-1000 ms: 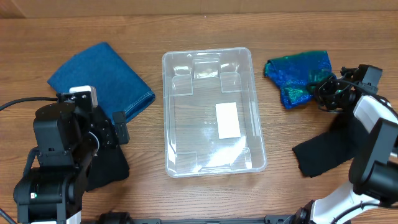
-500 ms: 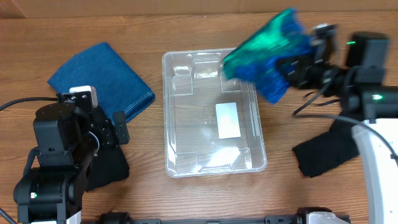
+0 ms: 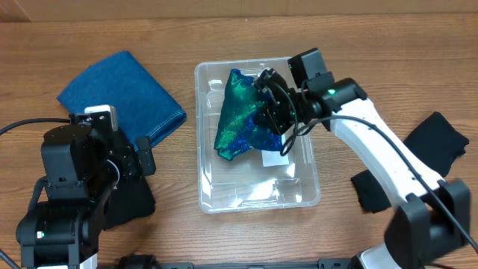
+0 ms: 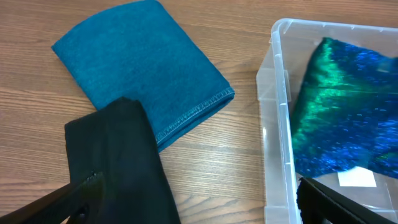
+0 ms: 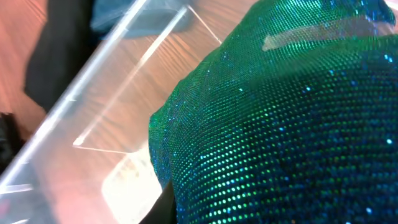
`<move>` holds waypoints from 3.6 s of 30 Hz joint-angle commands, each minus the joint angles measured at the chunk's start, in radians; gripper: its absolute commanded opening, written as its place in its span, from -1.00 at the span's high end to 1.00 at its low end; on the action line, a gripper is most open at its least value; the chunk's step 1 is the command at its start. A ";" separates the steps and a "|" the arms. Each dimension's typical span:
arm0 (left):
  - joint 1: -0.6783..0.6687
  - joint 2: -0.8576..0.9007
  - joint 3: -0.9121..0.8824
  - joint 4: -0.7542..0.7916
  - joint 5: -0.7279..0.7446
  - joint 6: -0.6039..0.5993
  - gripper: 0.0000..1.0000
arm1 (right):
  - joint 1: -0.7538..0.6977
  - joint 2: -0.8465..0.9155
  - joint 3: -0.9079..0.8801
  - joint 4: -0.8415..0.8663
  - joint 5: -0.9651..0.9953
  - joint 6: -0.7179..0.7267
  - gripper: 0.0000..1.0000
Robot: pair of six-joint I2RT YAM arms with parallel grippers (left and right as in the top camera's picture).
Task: Pack container
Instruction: 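Carry the sequin cloth left and lower it into the clear container, then release the sequin cloth and move the right gripper to the black cloth, then grasp the black cloth on the right with the right gripper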
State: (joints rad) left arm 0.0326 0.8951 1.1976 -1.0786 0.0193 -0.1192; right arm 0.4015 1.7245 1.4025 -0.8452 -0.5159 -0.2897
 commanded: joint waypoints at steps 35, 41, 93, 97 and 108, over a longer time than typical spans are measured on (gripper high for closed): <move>0.001 0.039 0.021 -0.003 0.000 0.023 -1.00 | 0.024 0.084 0.019 0.085 0.381 0.079 -1.00; 0.001 0.039 0.021 -0.003 0.000 0.023 -1.00 | 0.024 0.048 0.123 -0.014 0.447 0.120 -1.00; 0.001 0.054 0.021 0.010 0.000 0.023 -1.00 | -1.171 -0.262 -0.908 0.352 0.095 0.708 0.15; 0.001 0.054 0.021 0.010 0.000 0.023 -1.00 | -1.171 -0.262 -0.908 0.357 0.017 0.680 0.92; 0.001 0.054 0.021 0.010 -0.001 0.023 -1.00 | -0.982 -0.418 -0.633 0.200 -0.253 0.462 0.92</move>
State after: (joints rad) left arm 0.0326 0.9493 1.1980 -1.0702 0.0189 -0.1192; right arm -0.6716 1.3998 0.5999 -0.5995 -0.6731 0.2771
